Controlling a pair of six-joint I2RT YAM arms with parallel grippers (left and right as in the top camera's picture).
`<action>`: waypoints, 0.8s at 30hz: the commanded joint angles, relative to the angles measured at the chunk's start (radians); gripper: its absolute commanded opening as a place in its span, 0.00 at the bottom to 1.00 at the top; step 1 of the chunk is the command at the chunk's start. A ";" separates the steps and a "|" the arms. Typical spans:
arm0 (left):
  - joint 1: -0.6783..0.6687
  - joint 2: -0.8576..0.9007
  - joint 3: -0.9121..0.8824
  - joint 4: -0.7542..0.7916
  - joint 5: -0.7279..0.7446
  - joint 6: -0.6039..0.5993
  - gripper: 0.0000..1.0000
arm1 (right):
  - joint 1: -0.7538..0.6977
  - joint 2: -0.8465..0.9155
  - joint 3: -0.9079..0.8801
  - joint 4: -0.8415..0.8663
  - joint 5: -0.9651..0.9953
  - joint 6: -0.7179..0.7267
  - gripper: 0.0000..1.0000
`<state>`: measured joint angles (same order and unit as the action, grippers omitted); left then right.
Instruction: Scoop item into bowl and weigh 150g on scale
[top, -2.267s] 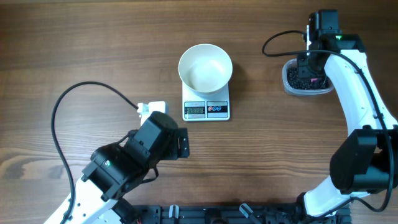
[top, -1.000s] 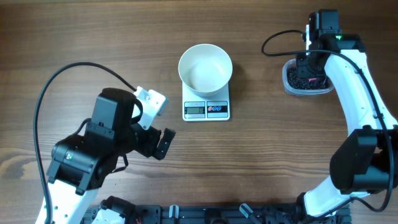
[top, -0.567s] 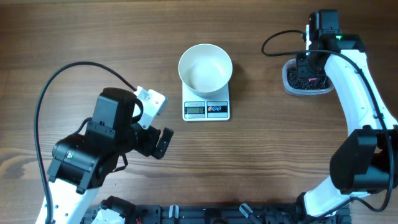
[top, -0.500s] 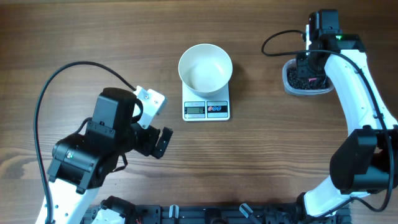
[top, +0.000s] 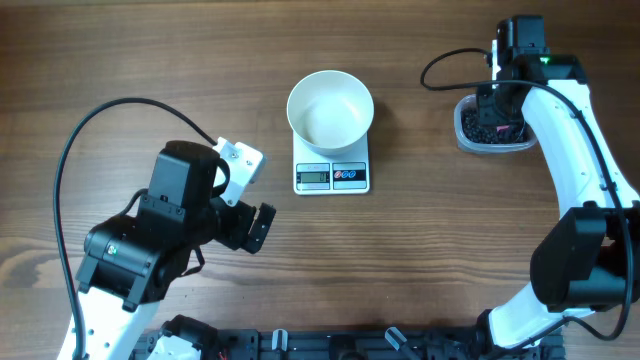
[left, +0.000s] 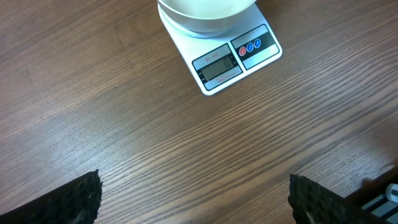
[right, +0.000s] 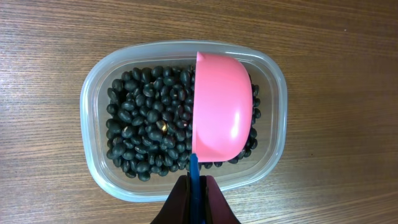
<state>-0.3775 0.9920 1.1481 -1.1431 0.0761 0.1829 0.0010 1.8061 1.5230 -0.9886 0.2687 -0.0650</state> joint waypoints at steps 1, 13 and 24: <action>0.006 0.003 0.012 0.002 0.053 0.060 1.00 | -0.004 -0.027 0.008 0.001 -0.028 0.013 0.04; 0.040 0.003 0.029 -0.031 0.109 0.207 1.00 | -0.005 -0.027 0.008 -0.002 -0.028 0.013 0.04; 0.090 0.003 0.030 -0.048 0.110 0.203 1.00 | -0.004 -0.027 0.008 -0.004 -0.028 0.013 0.04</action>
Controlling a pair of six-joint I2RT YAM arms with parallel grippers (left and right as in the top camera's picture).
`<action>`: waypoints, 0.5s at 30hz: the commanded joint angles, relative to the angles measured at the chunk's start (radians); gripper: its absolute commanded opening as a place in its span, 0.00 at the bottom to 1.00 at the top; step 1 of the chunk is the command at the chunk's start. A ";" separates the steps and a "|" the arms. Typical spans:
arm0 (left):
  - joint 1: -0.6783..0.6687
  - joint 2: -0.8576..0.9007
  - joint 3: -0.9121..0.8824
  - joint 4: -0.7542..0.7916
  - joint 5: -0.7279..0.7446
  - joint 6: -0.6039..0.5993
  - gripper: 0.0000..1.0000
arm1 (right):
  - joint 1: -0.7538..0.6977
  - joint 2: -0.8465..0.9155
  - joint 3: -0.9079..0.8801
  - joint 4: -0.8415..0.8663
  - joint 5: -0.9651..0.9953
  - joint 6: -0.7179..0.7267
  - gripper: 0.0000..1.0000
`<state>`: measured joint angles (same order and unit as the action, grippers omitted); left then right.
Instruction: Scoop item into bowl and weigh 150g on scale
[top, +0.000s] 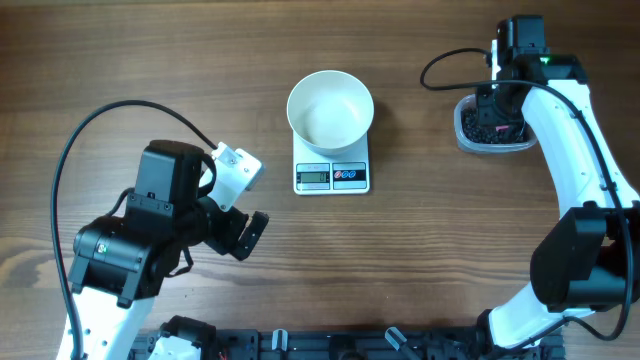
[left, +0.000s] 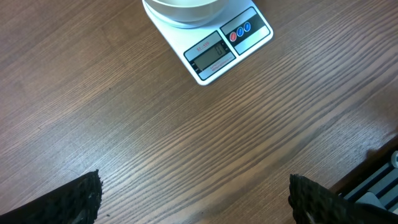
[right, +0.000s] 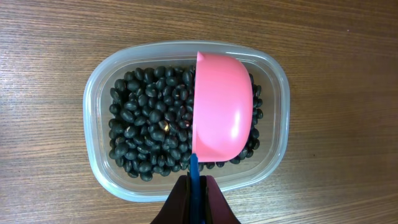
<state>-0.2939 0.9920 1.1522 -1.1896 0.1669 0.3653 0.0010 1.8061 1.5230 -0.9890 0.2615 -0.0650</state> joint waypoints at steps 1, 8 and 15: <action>0.007 0.003 0.026 -0.001 0.019 0.020 1.00 | -0.005 -0.027 0.008 -0.006 -0.021 0.013 0.04; 0.007 0.003 0.026 -0.001 0.019 0.020 1.00 | -0.004 -0.027 0.008 -0.021 -0.042 0.040 0.04; 0.007 0.003 0.026 0.008 0.019 0.021 1.00 | -0.005 -0.027 0.008 -0.025 -0.047 0.039 0.04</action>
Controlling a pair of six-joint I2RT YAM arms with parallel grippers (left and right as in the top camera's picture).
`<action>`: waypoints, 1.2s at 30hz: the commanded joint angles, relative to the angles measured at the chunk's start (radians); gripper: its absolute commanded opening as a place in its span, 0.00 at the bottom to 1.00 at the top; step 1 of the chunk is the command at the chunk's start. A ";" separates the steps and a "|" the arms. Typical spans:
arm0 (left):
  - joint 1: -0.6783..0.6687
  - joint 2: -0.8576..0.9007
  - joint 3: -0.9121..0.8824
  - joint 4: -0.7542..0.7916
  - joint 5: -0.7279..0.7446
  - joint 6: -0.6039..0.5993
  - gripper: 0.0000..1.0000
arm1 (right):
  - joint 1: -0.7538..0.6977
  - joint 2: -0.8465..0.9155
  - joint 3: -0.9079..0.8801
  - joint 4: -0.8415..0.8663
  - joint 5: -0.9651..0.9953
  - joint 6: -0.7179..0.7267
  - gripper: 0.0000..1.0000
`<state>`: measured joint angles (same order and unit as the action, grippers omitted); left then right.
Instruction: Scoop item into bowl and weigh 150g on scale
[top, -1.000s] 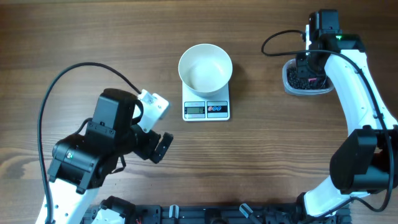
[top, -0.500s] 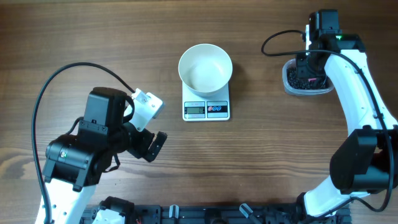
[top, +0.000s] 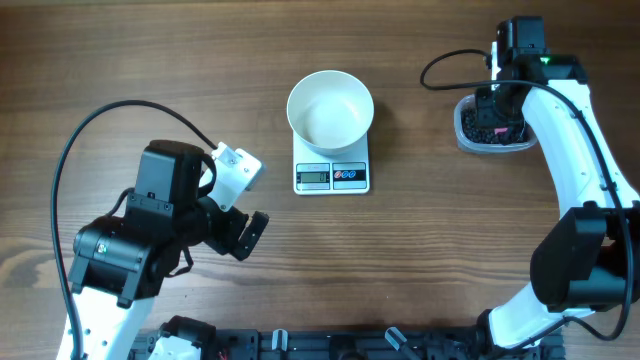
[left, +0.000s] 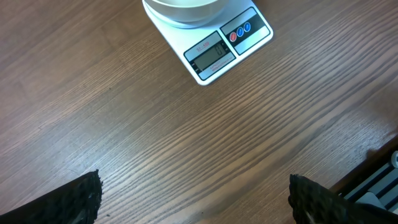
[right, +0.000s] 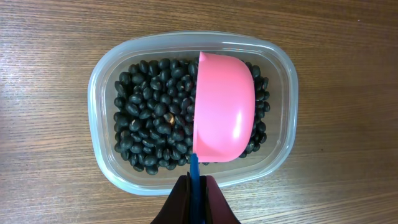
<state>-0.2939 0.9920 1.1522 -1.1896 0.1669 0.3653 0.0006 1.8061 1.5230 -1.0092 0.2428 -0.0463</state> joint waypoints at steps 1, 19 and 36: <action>0.007 0.003 0.026 0.016 0.020 0.021 1.00 | -0.004 -0.027 0.008 -0.004 -0.028 0.021 0.04; 0.007 0.005 0.026 0.048 0.045 0.021 1.00 | -0.004 -0.027 0.008 -0.050 -0.020 -0.025 0.04; 0.007 0.005 0.026 0.048 0.045 0.020 1.00 | -0.004 -0.027 0.008 -0.108 -0.042 0.046 0.04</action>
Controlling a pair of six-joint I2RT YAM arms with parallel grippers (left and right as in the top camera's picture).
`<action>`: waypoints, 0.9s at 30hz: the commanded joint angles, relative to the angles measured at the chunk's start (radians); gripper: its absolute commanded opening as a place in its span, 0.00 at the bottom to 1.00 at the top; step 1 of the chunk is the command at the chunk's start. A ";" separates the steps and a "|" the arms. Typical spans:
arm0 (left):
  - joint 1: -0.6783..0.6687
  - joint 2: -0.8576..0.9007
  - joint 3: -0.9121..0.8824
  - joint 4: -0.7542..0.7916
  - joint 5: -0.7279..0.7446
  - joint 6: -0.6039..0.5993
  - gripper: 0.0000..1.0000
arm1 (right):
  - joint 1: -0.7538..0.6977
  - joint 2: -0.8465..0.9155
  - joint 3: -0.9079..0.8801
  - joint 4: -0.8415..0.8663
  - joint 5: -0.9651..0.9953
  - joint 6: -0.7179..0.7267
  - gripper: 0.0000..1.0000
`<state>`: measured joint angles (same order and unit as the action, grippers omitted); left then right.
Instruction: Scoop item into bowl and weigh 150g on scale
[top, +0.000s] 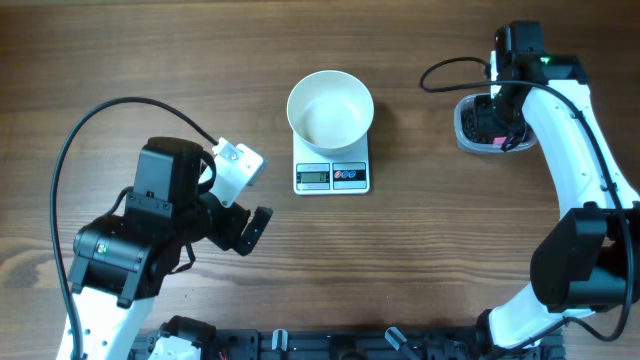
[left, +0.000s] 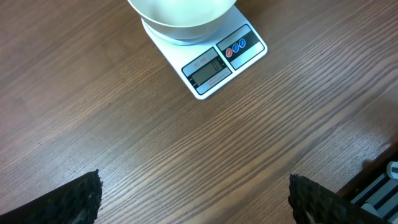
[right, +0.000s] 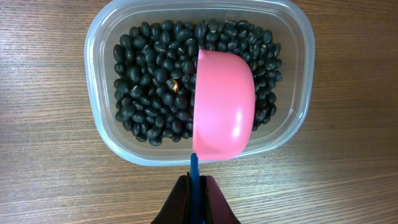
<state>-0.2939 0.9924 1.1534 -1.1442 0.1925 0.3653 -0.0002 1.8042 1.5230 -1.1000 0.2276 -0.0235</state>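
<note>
A clear plastic tub (right: 102, 124) of black beans (right: 149, 81) stands at the back right of the table (top: 465, 125). My right gripper (right: 196, 186) is shut on the blue handle of a pink scoop (right: 222, 106); the scoop hangs over the tub's right half, its rounded back facing the camera. The white bowl (top: 330, 108) is bare inside and stands on the white scale (top: 332, 176), which also shows in the left wrist view (left: 211, 65). My left gripper (left: 193, 196) is open over bare wood, well left of the scale.
A black cable loops from the left arm (top: 150, 240) across the left side of the table (top: 90, 60). Another cable curls behind the tub at the back right. A dark rail runs along the front edge.
The right gripper has moved with the scoop, so the tub now lies further up in its view. The left wrist view shows more of the bowl and scale than before.
Throughout, the right gripper held the pink scoop over the bean tub, and the tub has shifted step by step up its view. The left arm stood nearer the scale at first, then further left and nearer the front. The bowl has stayed bare.
</note>
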 joint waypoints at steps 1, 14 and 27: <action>0.007 0.005 0.025 0.003 0.020 0.020 1.00 | -0.003 -0.025 0.008 -0.016 -0.027 0.023 0.04; 0.007 0.005 0.025 0.003 0.020 0.020 1.00 | -0.003 -0.026 0.012 -0.014 0.064 0.054 0.04; 0.007 0.005 0.025 0.003 0.020 0.021 1.00 | -0.003 -0.044 0.038 0.009 0.143 -0.008 0.04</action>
<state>-0.2939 0.9924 1.1534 -1.1442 0.1928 0.3653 -0.0002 1.7885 1.5345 -1.1103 0.2939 0.0139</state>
